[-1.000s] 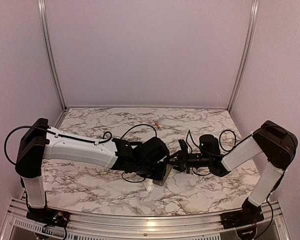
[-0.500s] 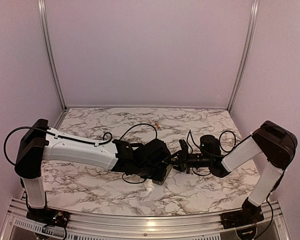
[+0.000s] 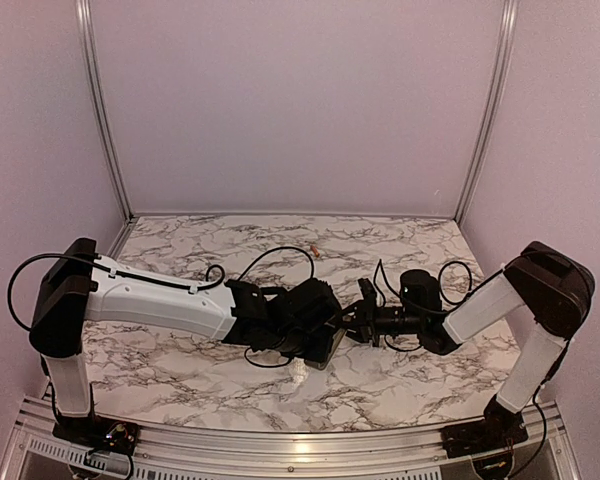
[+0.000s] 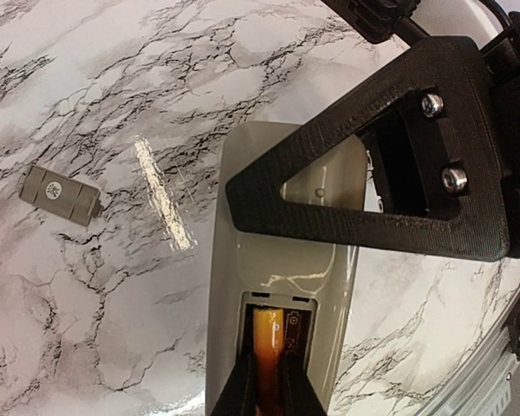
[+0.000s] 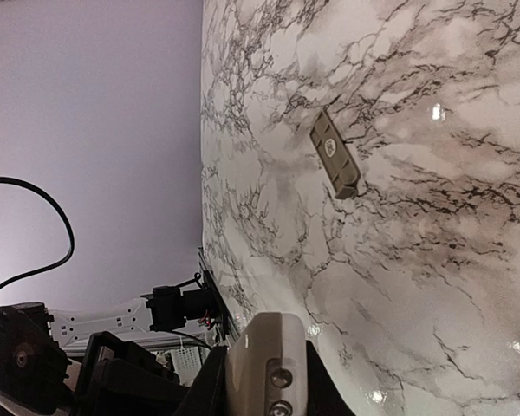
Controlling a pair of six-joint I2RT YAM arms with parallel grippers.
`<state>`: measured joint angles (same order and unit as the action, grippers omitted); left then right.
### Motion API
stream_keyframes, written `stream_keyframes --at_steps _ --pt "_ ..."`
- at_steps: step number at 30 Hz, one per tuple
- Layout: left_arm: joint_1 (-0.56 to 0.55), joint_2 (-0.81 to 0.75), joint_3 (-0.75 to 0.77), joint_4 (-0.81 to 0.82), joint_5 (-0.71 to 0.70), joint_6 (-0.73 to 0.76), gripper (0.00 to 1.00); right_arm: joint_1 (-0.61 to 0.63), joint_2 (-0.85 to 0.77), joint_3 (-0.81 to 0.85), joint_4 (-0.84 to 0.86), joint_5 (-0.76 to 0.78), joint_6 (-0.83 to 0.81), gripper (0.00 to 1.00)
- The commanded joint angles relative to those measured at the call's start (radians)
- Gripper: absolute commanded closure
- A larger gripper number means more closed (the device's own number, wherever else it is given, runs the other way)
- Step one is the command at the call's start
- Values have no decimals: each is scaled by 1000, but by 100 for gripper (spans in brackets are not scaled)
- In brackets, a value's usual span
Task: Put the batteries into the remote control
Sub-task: Place the battery in the battery compartment.
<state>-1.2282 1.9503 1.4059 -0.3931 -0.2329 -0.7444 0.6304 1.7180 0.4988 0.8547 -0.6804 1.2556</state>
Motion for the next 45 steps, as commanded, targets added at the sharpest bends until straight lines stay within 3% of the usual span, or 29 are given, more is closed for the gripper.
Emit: stream_keyframes --at_steps 1,10,20,25,45 --pt "27 54 -44 -135 -123 2 95 14 -38 38 74 -128 23 100" --pt "35 53 -55 -135 -166 26 83 14 -41 25 124 -155 66 100" --pt "38 31 -74 -94 -162 61 80 14 -37 23 140 -164 80 100" --pt "39 -15 -87 -54 -124 90 68 8 -25 21 146 -168 74 100" --pt "44 -224 -193 212 109 164 36 0 15 22 120 -183 10 100"
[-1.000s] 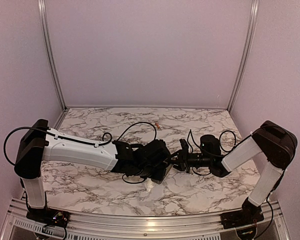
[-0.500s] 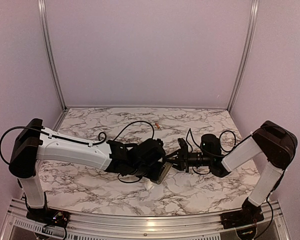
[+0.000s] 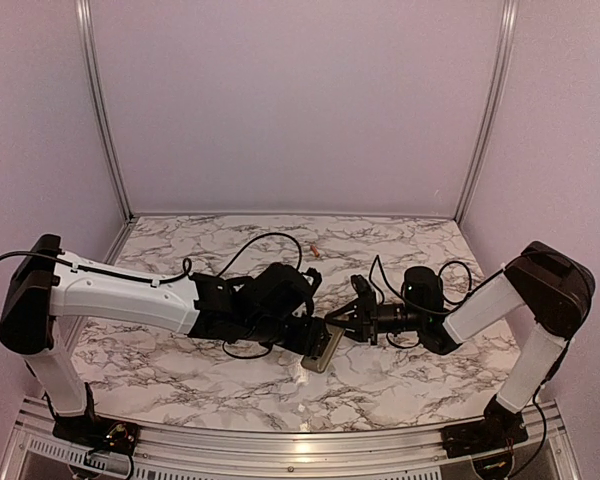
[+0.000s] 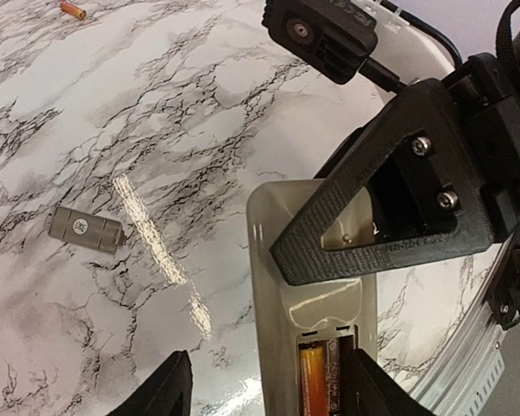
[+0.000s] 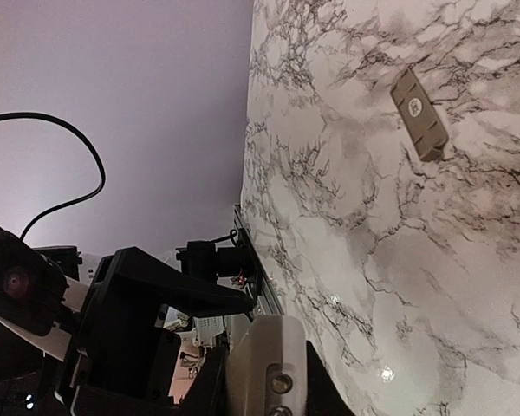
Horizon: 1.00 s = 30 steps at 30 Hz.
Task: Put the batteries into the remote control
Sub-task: Place the battery in the battery compartment, then load the battery into the battery compartment.
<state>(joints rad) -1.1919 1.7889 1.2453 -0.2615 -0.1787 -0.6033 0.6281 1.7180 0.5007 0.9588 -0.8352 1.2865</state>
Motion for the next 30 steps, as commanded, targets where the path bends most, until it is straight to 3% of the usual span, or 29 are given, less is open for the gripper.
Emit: stream_keyframes --at_steps 1,6,10,17,24,30 --pt "8 -71 -38 93 65 28 35 2 16 19 17 -28 -21 100" --pt "9 -159 -88 164 88 70 33 3 23 23 12 -41 -35 100" --pt "12 -293 -217 323 128 176 31 2 19 35 -5 -69 -66 100" --pt "13 -452 -407 436 326 539 33 5 -1 68 -65 -137 -114 100" --pt "-17 -479 -422 363 382 897 48 31 -17 102 -194 -185 -184 100" --pt "-44 -423 -382 294 384 1081 62 37 -17 131 -272 -220 -228 100"
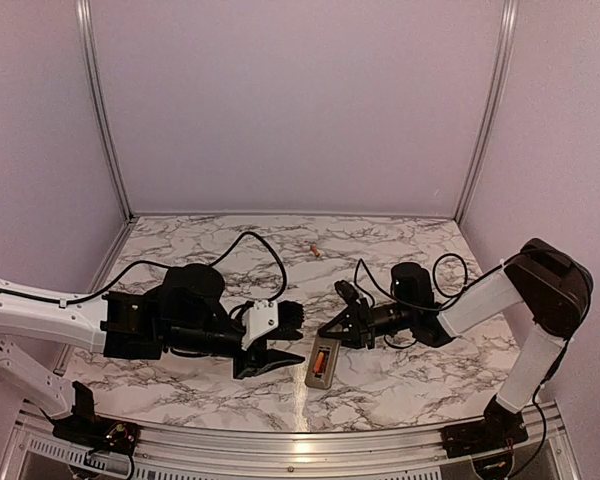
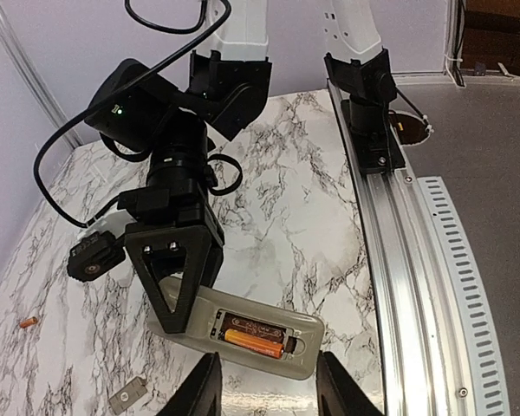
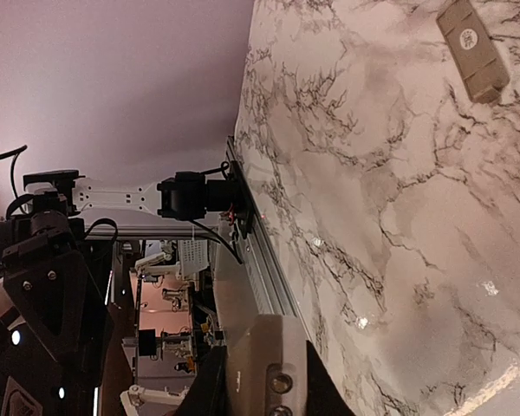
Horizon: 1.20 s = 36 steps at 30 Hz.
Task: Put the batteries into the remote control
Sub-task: Load the battery into the battery compartment.
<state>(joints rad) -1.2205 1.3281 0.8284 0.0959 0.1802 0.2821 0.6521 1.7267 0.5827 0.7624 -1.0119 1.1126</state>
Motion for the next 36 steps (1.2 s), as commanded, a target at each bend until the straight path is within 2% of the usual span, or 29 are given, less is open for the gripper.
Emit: stream_keyframes --at_steps 1,5,12,36 --pt "-19 50 42 -75 27 212 64 15 -26 54 -88 -48 -61 100" --pt "-36 101 71 -108 31 265 70 28 -22 77 -123 -64 -82 100" --pt "-48 173 114 -141 22 313 74 48 -9 94 -135 -79 -88 100" --pt "-54 286 188 -183 18 362 75 75 -14 96 -136 -80 -85 100"
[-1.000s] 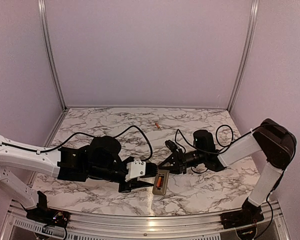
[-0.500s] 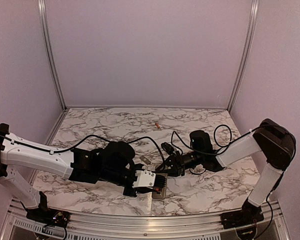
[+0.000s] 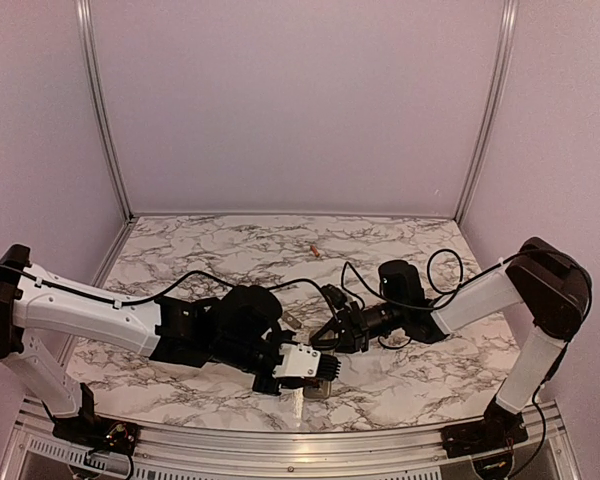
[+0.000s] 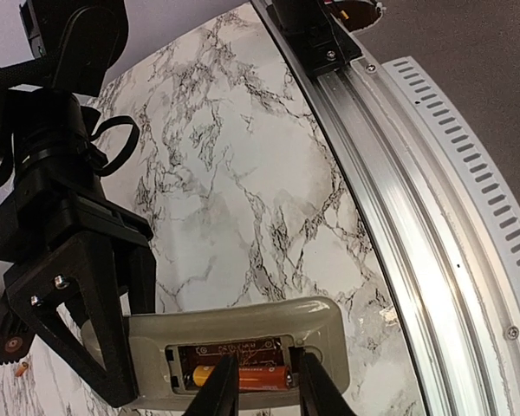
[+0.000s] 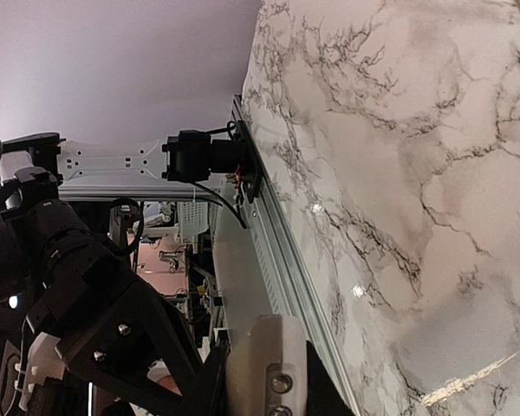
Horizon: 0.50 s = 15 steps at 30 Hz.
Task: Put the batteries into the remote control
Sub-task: Load the battery into the battery compartment.
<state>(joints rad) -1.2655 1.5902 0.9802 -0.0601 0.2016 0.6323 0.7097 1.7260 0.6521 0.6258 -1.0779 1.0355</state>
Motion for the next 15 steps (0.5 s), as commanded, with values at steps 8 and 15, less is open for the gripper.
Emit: stream_keyframes --at_steps 8,15 --pt "-9 40 41 -44 -18 21 76 20 -10 29 9 -17 -2 100" --pt "-9 51 43 -63 -43 17 81 20 -13 30 9 -18 -1 100"
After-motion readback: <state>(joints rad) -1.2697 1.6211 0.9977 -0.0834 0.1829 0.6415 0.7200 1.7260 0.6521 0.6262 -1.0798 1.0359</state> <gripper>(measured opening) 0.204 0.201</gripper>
